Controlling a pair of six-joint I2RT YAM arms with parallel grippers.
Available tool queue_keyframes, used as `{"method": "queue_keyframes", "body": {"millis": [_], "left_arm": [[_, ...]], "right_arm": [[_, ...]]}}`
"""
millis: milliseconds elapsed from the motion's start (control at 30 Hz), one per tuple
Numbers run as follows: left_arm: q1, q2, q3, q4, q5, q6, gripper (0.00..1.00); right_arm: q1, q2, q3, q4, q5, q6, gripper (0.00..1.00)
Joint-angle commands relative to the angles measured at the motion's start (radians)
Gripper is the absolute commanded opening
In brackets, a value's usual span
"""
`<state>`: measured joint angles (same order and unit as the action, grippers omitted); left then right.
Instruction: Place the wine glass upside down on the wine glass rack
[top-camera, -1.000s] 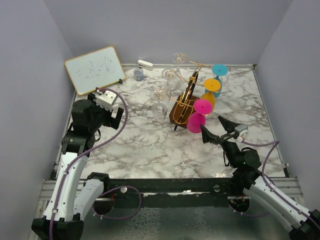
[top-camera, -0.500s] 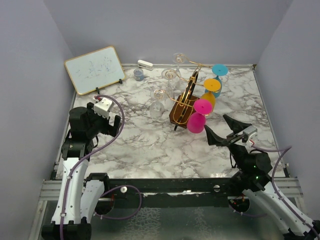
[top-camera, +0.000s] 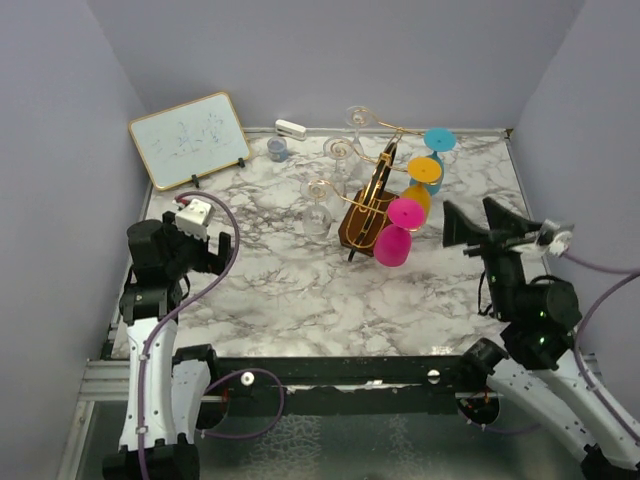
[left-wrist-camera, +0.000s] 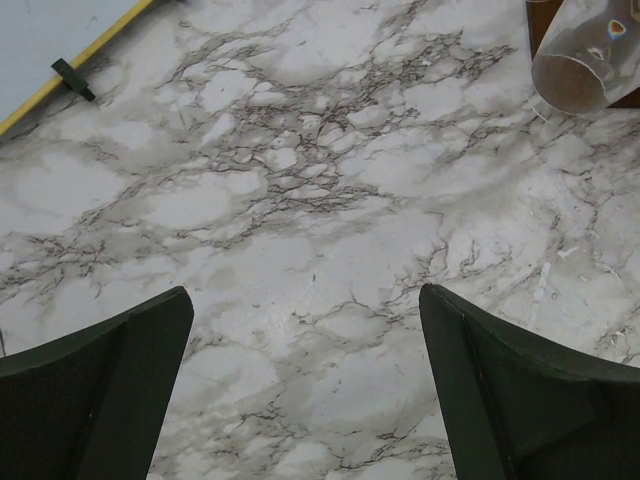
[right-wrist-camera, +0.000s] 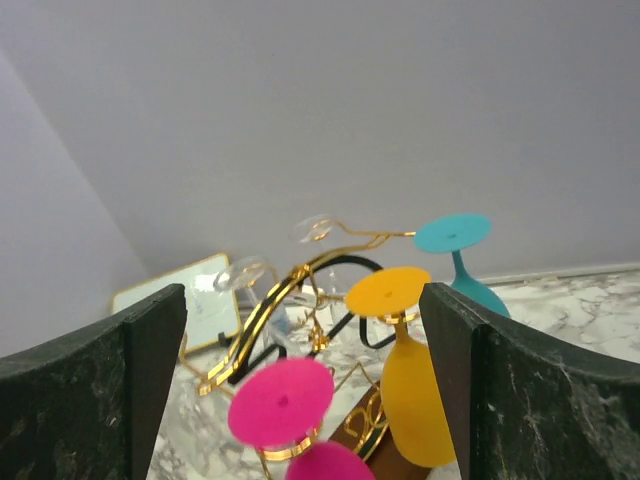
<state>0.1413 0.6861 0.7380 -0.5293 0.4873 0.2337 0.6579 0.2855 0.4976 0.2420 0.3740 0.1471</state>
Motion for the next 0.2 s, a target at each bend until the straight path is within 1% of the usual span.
{"method": "queue_keyframes", "body": {"millis": [0,67,133,167], "left_arm": [[0.053,-0.016,-0.006,0.027,0.014,-0.017,0.99],[0.072,-0.01,-0.005,0.029,0.009,-0.02,0.99],[0.082,0.003,-0.004,0.032,0.008,-0.022,0.99],[0.087,0.008,-0.003,0.031,0.007,-0.022,0.99]], "right_arm": [[0.0,0.248,0.265,-0.106,0.234,0.102,0.99],[0.0,0.271,0.287,-0.041,0.141,0.044,0.99],[0.0,0.265,0.264,0.065,0.126,0.035,0.99],[0.0,0.27,0.267,0.105,0.093,0.005,0.99]]}}
